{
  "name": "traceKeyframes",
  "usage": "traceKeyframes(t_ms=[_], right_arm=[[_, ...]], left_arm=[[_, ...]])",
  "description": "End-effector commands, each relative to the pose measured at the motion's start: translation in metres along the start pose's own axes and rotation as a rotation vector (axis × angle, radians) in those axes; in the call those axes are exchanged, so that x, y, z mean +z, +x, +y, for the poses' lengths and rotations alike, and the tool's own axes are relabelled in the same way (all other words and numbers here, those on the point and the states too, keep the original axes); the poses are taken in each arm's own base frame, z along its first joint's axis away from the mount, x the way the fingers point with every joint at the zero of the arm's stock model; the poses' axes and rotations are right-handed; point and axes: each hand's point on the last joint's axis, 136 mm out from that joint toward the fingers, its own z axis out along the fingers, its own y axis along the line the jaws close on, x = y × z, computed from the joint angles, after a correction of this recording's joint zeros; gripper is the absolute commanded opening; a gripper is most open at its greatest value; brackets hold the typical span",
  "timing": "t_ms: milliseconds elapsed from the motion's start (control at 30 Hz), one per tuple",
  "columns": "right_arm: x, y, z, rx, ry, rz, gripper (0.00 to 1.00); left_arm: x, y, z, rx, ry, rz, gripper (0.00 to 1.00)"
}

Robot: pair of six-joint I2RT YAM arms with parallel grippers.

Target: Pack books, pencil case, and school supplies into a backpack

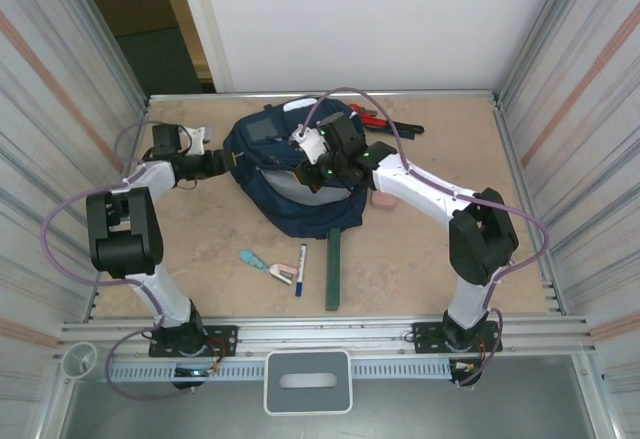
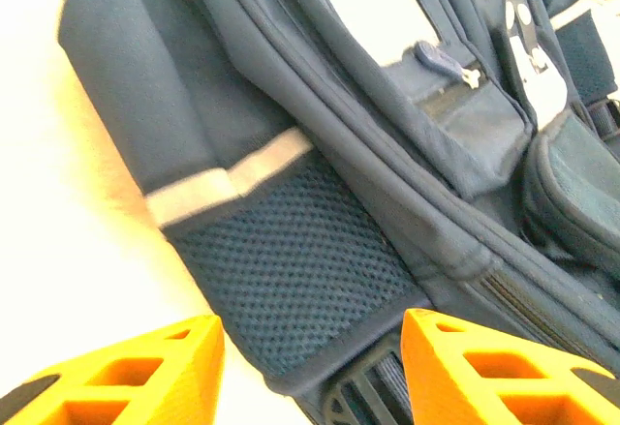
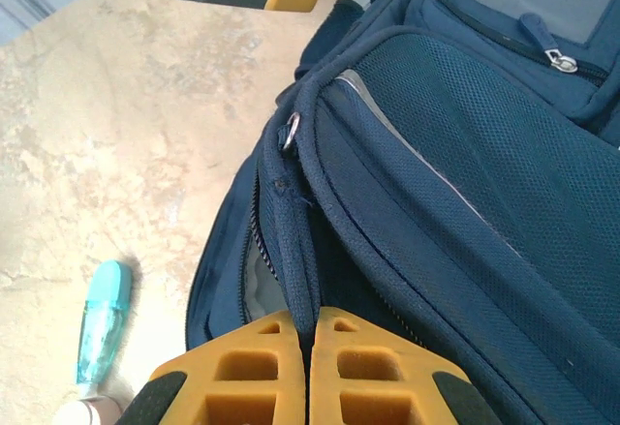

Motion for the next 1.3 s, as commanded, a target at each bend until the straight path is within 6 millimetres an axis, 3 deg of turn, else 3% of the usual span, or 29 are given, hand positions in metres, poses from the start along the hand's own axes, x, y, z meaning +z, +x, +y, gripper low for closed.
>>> traceKeyframes(t_ms=[0,267,600,933,1100,1267], right_arm=[[-0.019,-0.015,0.001,-0.014,0.001,-0.051,0.0],[-0.025,-0.029,-0.008,0.079,-0.064,-0.091,0.0],[-0.024,-0.032,-0.01,0.079,-0.074,-0.081,0.0],[-0.021,-0.032,-0.011,0.077,-0.074,-0.078,0.0],[-0.02,-0.029,-0.011,0.078,-0.074,-0.069,0.0],[-0.02,-0.023,-0.01,0.066,-0.075,-0.05,0.0]], left_arm=[[-0.01,-0.013,-0.015,0.04,0.022,-0.047,0.52],[-0.024,0.025,-0.052,0.27,0.092,-0.038,0.53],[0.002,0.047,-0.08,0.385,0.205,0.118,0.52],[0.017,0.039,-0.092,0.404,0.266,0.135,0.46],[0.019,0.033,-0.1,0.41,0.293,0.129,0.29],[0.021,0.026,-0.088,0.394,0.216,0.123,0.2]])
